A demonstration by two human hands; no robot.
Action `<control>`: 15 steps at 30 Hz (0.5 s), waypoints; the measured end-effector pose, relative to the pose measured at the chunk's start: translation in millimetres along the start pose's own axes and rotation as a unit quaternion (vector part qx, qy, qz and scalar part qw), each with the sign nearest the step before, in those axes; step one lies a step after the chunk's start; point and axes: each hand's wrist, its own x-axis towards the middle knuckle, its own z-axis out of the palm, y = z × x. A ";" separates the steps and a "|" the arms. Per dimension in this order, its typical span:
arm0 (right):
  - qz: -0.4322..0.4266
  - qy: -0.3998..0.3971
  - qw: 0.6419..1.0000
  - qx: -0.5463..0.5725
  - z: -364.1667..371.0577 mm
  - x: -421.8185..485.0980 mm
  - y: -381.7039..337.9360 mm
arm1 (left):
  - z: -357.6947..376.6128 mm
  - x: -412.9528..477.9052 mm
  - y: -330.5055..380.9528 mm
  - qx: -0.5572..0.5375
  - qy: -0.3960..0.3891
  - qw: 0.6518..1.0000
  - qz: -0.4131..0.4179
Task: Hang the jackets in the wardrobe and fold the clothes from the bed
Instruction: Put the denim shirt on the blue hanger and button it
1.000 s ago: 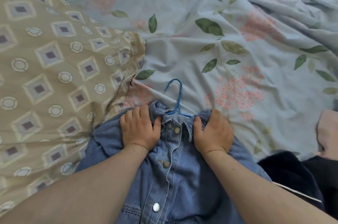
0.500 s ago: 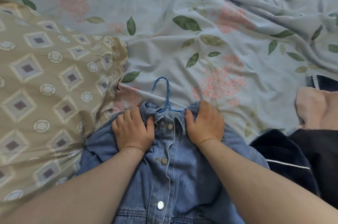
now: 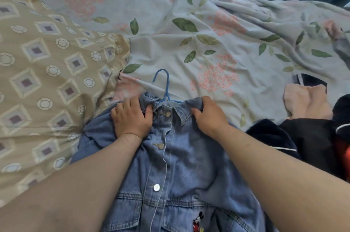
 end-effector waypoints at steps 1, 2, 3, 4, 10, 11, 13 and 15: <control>0.001 0.001 1.000 0.011 -1.9 -6.4 1.8 | -2.3 -1.3 0.1 -0.002 -0.001 1.000 0.005; 0.004 0.005 1.000 0.020 -3.2 -12.5 3.0 | -4.2 -2.9 0.2 -0.006 -0.001 1.000 0.012; 0.011 0.011 0.999 0.032 -3.7 -18.2 3.7 | -6.0 -5.1 0.2 -0.011 0.003 1.000 0.022; 0.018 0.017 0.999 0.048 -4.2 -23.9 3.9 | -8.1 -8.0 0.4 -0.018 0.007 0.999 0.031; -0.009 0.071 0.989 0.128 -18.3 -71.4 5.6 | -37.1 -31.9 -0.8 -0.065 0.035 0.996 0.059; -0.022 0.078 0.988 0.129 -25.7 -81.2 4.4 | -48.0 -36.3 1.1 -0.087 0.038 0.994 0.061; -0.045 0.077 0.989 0.122 -42.4 -102.6 1.4 | -74.0 -50.5 3.8 -0.134 0.034 0.987 0.076; -0.062 0.062 0.992 0.092 -63.9 -126.4 -5.4 | -103.5 -72.5 6.2 -0.179 0.024 0.979 0.098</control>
